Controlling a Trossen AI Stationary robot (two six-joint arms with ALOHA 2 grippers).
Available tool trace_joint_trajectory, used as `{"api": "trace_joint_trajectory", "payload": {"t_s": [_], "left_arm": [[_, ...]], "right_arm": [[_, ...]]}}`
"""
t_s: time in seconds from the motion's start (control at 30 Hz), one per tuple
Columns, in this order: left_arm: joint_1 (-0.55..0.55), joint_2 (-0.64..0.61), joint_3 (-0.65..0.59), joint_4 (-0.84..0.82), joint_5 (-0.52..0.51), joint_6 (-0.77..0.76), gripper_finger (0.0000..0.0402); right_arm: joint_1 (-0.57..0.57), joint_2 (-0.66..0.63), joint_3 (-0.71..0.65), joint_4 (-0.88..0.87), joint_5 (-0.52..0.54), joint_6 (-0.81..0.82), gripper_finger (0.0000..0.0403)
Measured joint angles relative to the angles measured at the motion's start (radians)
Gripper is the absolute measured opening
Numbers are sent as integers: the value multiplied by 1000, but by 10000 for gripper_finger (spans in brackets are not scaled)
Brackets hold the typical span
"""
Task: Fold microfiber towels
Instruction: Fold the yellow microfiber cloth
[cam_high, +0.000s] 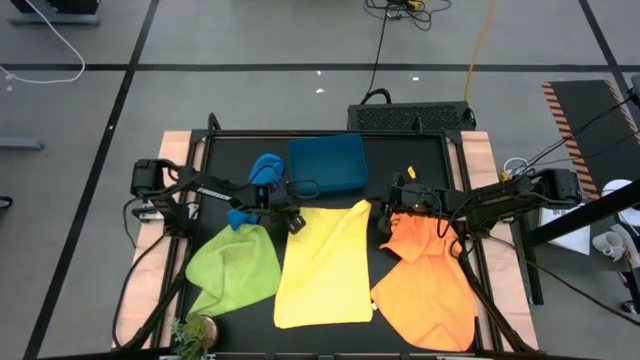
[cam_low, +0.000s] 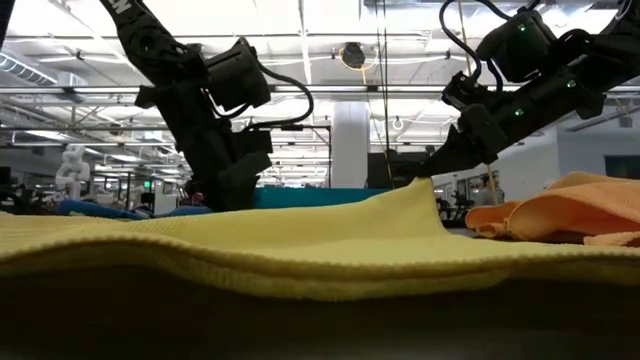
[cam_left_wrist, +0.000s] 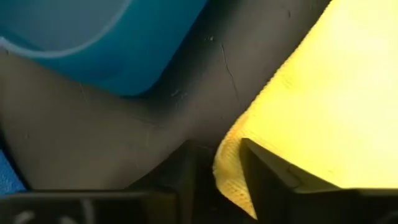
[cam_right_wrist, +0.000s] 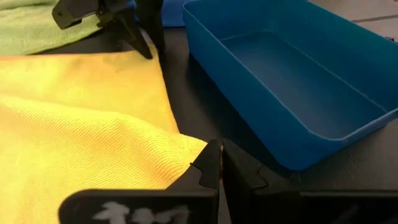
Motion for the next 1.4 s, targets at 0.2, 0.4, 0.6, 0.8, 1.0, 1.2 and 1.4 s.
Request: {"api": "trace_joint_trajectory", "payload": {"t_s": [0.2,0.4,0.6,0.8,1.0,1.2,1.4], "left_arm": [[-8,-3,0,8,11,30,10],[-27,-79,0,-2,-6,61,4],[-66,-241,0,-11,-65,111,2],[-125,-389,2,-4,-203,184,2],[-180,-434,2,-6,-275,239,1],[-206,-433,2,-11,-367,281,1],[-204,-440,2,-4,-424,322,1]], "right_arm": [[0,0,0,1,1,-4,4],[0,-3,0,2,2,-9,4],[-8,-77,1,54,5,-52,2],[-9,-233,1,7,6,-79,3],[-9,-373,1,-92,10,-82,3],[-54,-392,27,-138,31,-98,4],[-102,-362,90,-226,30,-106,4]]}}
